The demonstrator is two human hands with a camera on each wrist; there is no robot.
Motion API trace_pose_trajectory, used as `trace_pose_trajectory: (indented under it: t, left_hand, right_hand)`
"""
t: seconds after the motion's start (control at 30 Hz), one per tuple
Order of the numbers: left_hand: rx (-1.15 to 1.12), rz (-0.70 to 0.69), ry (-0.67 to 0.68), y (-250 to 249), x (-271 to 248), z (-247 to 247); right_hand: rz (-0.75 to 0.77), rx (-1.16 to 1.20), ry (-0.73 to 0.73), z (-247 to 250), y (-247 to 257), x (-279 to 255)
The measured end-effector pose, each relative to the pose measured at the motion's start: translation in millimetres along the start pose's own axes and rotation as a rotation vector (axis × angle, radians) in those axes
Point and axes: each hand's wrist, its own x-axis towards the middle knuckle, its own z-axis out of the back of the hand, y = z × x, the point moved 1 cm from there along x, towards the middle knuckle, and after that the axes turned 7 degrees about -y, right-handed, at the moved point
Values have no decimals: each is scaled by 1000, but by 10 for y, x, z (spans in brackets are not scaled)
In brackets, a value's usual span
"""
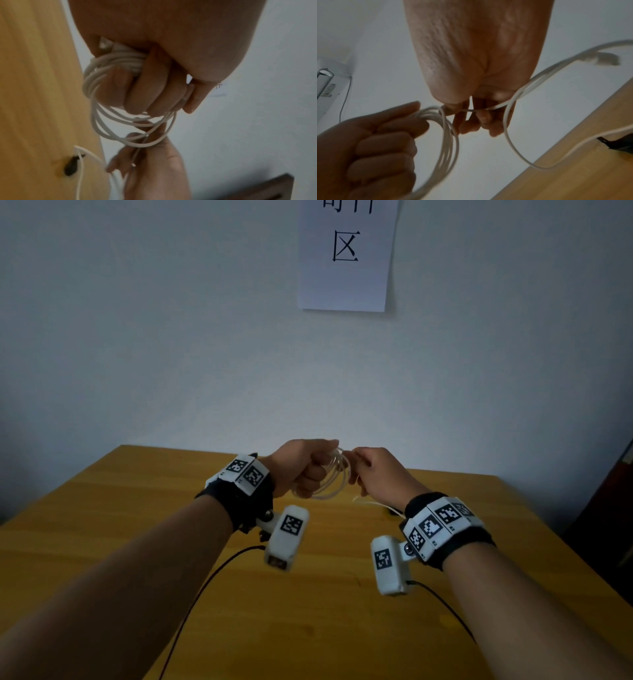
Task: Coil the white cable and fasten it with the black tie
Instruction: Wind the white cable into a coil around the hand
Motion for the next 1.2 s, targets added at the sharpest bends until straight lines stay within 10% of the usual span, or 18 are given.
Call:
trace_pose_trajectory:
  t: [0.2,0.5,0.9,1.2]
  left_hand:
    - [-512,-56,182,-138,19,27]
    - [-845,-238,99,-270,39,-97]
    - [420,-406,-367,-1,276,48]
    - [932,-89,-310,190,78,28]
  right_hand:
    - [-80,-17,82,-120,-79,-78]
    - [0,-120,246,-390,43,-164]
    - [44,-159,251,-242,222,-152]
    - [25,-153,185,-74,163,-142]
